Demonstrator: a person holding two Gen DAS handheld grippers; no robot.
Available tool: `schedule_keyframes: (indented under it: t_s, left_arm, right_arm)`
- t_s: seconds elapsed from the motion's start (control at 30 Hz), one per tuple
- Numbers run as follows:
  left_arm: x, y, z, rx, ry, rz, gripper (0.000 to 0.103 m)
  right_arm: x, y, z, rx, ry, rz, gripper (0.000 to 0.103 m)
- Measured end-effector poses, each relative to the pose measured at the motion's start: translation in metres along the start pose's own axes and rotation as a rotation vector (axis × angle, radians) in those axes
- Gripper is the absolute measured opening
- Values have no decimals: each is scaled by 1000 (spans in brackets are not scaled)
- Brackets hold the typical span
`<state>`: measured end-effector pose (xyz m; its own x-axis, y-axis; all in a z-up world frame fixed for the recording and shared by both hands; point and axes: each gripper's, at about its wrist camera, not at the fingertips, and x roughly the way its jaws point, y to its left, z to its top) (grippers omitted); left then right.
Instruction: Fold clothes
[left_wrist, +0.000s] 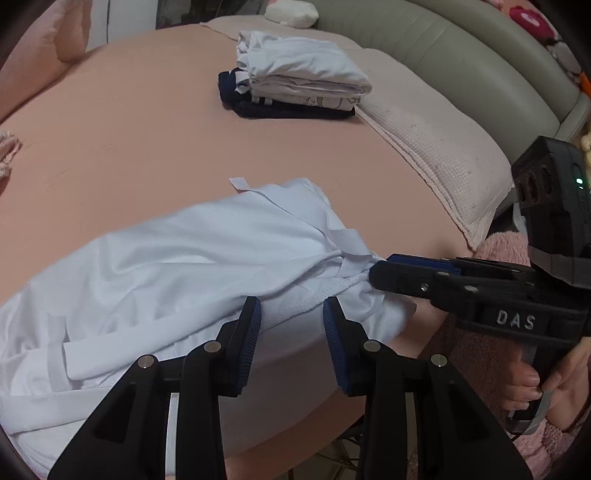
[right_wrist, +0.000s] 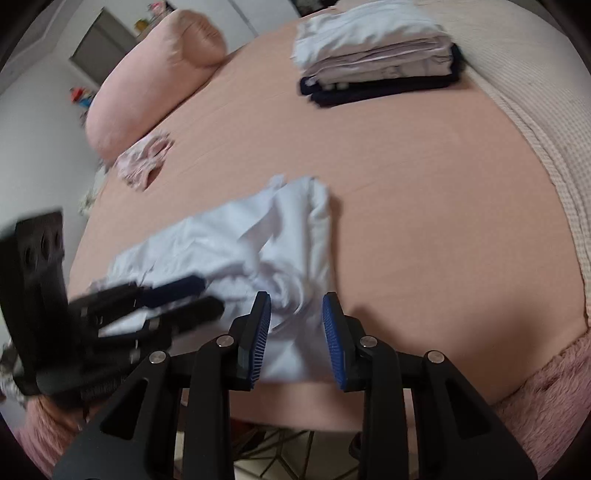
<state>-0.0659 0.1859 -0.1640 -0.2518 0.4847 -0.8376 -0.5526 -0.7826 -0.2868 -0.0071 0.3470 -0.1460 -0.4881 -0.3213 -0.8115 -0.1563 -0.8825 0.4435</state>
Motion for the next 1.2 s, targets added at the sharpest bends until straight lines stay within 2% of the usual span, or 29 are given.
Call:
schedule_keyframes:
  t_s: [0.13, 0.3, 0.4, 0.47, 0.6, 0.73, 0.83, 0.9, 1.0, 1.07, 1.2]
  left_arm:
    - [-8, 5, -6, -38, -26, -2, 37]
    - [-30, 3, -12, -60, -103, -63, 34]
    - [-29, 0, -11, -60, -106, -77, 29]
    - [-25, -4, -9, -57, -103, -88, 25]
    - [-15, -22, -3, -18, -86, -128, 25]
    - [-8, -39, 5, 7, -88, -136, 25]
    - [-1, -36, 9, -18, -78, -132, 25]
    - [4, -33, 8, -15, -59, -103, 25]
    - [10, -25, 5, -35, -40, -85, 25]
    - [13, -18, 2, -65, -33, -101, 25]
    - [20, -17, 1, -50, -21, -87, 25]
  right_arm:
    - [6, 3, 1, 0, 24, 84, 31]
    - [-9, 19, -5, -80, -21, 121, 31]
    - [-18, 14, -6, -56, -64, 68, 31]
    - [-23, 5, -4, -18, -97, -4, 31]
    - [-30, -17, -1, 50, -124, -139, 31]
    - [-13, -20, 0, 54, -38, -82, 31]
    - [-6, -12, 1, 12, -21, -78, 31]
    - [-2, -8, 2, -5, -12, -70, 31]
    - [1, -12, 4, -4, -4, -67, 31]
    - [3, -14, 5, 4, -4, -67, 31]
    - [9, -10, 7, 2, 10, -57, 31]
